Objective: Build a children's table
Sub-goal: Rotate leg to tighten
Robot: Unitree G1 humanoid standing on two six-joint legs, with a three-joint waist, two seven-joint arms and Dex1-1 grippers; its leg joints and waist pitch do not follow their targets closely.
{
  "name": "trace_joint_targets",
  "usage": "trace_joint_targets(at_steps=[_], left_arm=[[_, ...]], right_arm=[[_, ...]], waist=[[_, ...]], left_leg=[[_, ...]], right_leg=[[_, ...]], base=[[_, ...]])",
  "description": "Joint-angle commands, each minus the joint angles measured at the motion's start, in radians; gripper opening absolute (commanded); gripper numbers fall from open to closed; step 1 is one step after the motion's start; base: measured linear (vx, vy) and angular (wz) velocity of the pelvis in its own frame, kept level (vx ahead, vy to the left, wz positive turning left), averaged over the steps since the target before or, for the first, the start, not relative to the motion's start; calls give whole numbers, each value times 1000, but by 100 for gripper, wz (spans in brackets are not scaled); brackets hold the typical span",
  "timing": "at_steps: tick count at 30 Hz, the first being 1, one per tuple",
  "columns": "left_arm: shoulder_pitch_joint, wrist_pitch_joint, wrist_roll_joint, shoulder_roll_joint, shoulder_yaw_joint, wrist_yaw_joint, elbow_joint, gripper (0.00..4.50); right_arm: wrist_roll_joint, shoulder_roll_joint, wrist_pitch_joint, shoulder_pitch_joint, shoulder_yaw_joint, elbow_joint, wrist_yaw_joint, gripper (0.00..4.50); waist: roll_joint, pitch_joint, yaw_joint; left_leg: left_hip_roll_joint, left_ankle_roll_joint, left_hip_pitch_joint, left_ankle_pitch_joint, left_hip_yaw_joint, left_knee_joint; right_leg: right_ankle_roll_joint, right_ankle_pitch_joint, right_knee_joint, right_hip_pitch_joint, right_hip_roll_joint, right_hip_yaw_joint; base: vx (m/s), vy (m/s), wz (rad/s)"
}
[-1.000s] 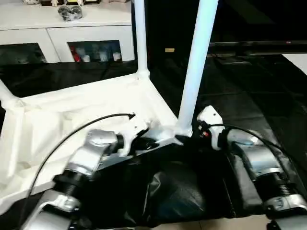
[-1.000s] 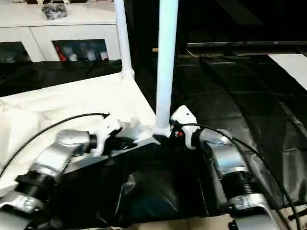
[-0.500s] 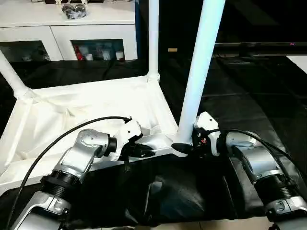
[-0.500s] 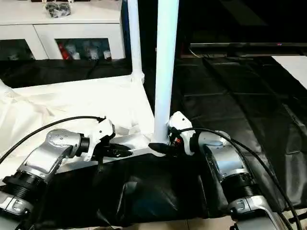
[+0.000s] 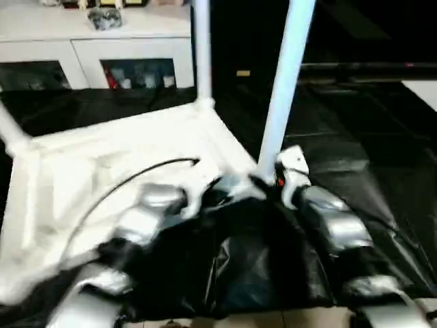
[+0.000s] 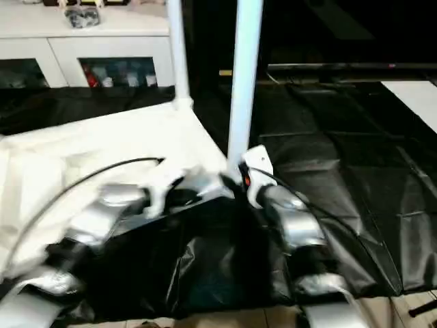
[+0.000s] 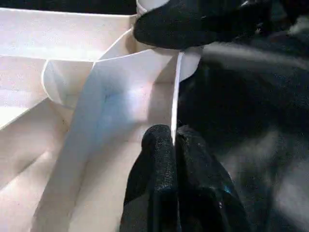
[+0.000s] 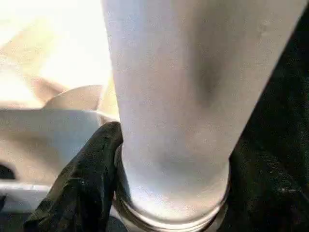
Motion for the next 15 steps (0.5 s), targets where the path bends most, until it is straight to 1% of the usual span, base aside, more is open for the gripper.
trace_joint_targets(at_steps=[1, 2, 3, 4, 5, 7, 9, 10, 11, 12, 13, 14, 15], left_arm=[[-41, -15, -21, -84, 14, 104, -9, 0], [-41, -15, -21, -84, 14, 104, -9, 0], [-39, -16, -21, -83, 13, 99, -12, 0], [-33, -19, -24, -75, 11, 83, -21, 0], [-23, -25, -30, -63, 7, 54, -35, 0], [-8, -30, -38, -46, 2, 12, -57, 0], [8, -33, -47, -23, -5, -34, -81, 0], [8, -33, -47, -23, -5, -34, -81, 0], [17, -34, -57, -12, -6, -61, -94, 0], [35, -41, -68, 21, -14, -117, -118, 0], [42, -42, -72, 35, -18, -142, -128, 0], [42, -42, -72, 35, -18, -142, -128, 0], [51, -38, -83, 52, -22, -178, -139, 0]], right_arm=[[25, 132, 1, 0, 100, 5, 66, 274], [25, 132, 1, 0, 100, 5, 66, 274], [31, 133, 1, 1, 99, -1, 80, 309], [40, 124, 10, 7, 101, -14, 109, 330], [45, 107, 16, 13, 105, -28, 145, 330], [43, 78, 19, 21, 117, -44, 191, 357], [34, 35, 14, 32, 143, -62, 249, 357], [34, 35, 14, 32, 143, -62, 249, 370], [33, 12, 13, 38, 151, -72, 281, 384], [38, -45, 4, 50, 167, -94, 368, 384], [43, -70, 5, 55, 171, -104, 406, 384], [43, -70, 5, 55, 171, -104, 406, 384], [52, -107, 6, 61, 178, -119, 469, 384]], waist=[[-10, -58, -4], [-9, -60, -3], [-9, -63, -2], [-8, -63, -1], [-9, -64, -1], [-10, -66, 0], [-10, -68, 1], [-10, -68, 0], [-9, -68, 0], [-11, -68, 2], [-11, -67, 5], [-11, -65, 3], [-11, -64, 2]], left_leg=[[83, -15, 31, -235, -49, -84], [82, -8, 29, -223, -49, -83], [82, 7, 29, -200, -47, -80], [82, 18, 28, -186, -46, -78], [82, 23, 27, -180, -45, -78], [82, 46, 23, -155, -46, -75], [83, 60, 22, -132, -46, -72], [83, 65, 22, -127, -44, -71], [83, 73, 23, -118, -44, -70], [82, 80, 23, -112, -43, -68], [83, 85, 22, -122, -43, -67], [84, 86, 21, -127, -43, -68], [84, 85, 21, -138, -43, -70]], right_leg=[[-206, -205, -87, 22, -101, 53], [-208, -184, -85, 24, -100, 52], [-214, -147, -83, 25, -100, 52], [-219, -125, -81, 26, -99, 51], [-221, -116, -80, 27, -99, 51], [-226, -85, -75, 32, -100, 49], [-233, -51, -71, 34, -100, 48], [-236, -41, -70, 33, -99, 48], [-243, -28, -69, 33, -99, 47], [-246, -21, -69, 34, -98, 47], [-247, -30, -70, 36, -100, 46], [-246, -38, -71, 34, -99, 47], [-247, -64, -73, 34, -98, 46]], base=[[0, 0, 0], [0, 0, 0], [0, 0, 0], [0, 0, 0], [0, 0, 0], [0, 0, 0], [0, 0, 0], [0, 0, 0], [0, 0, 0], [0, 0, 0], [0, 0, 0], [0, 0, 0], [0, 0, 0]])
